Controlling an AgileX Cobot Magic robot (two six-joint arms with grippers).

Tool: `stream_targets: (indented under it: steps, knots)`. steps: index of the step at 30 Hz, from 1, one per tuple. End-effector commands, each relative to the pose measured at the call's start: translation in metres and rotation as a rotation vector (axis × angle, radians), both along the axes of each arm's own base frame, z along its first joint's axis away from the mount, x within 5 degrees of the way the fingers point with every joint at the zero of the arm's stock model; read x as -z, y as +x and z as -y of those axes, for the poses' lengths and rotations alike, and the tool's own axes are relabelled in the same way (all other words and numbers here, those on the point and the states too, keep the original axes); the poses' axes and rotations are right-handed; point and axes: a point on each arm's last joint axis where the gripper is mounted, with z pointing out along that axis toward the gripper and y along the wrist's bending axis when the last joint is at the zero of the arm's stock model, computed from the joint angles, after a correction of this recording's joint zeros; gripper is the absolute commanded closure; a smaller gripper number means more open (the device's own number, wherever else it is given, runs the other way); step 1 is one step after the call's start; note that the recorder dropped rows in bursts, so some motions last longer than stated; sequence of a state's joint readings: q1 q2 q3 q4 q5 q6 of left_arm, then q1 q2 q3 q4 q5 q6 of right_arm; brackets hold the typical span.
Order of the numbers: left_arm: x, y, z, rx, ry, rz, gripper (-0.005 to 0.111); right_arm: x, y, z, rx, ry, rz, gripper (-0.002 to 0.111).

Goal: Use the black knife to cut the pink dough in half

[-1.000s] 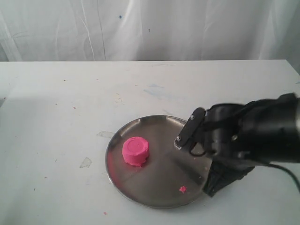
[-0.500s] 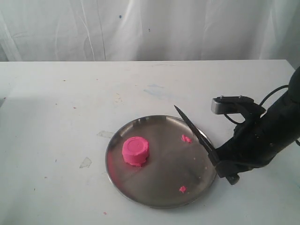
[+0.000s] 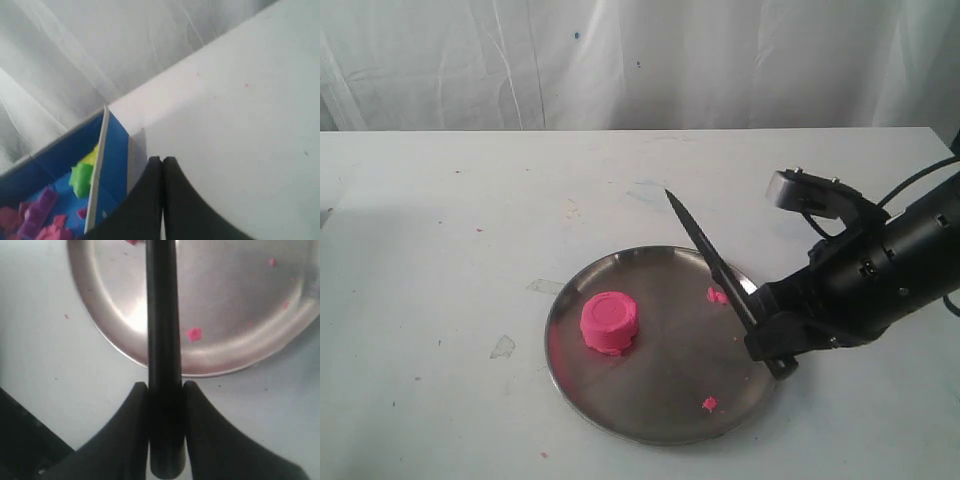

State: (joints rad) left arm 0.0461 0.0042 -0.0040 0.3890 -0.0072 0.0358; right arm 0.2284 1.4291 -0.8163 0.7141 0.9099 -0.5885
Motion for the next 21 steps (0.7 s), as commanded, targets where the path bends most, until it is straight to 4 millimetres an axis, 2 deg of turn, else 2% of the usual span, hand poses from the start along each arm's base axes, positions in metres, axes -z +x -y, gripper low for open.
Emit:
stream_targets:
  steps: [1,5,9,11,13,18,21]
  knots:
    - [-0.014,0.001,0.005,0.051,0.037,0.161,0.107,-0.014,-0.005,-0.004,-0.055,0.096,0.042,0.108]
    - [-0.033,-0.002,0.011,0.126,-0.002,0.376,0.107,-0.017,-0.006,-0.005,-0.061,0.112,0.056,0.108]
    - [-0.064,-0.019,0.023,0.31,-0.132,0.757,0.107,-0.017,-0.006,-0.006,-0.054,0.118,0.057,0.108]
    - [-0.071,-0.023,0.024,0.33,-0.144,0.823,0.107,-0.017,-0.006,-0.006,-0.051,0.122,0.058,0.108]
    - [-0.089,-0.03,0.023,0.337,-0.165,0.905,0.107,-0.017,-0.006,-0.006,-0.049,0.124,0.058,0.108]
    - [-0.158,-0.063,0.022,0.356,-0.166,1.132,0.107,-0.017,-0.005,-0.006,-0.042,0.121,0.066,0.108]
    - [-0.197,-0.065,0.022,0.33,-0.145,1.113,0.107,-0.017,-0.003,-0.005,-0.033,0.117,0.078,0.108]
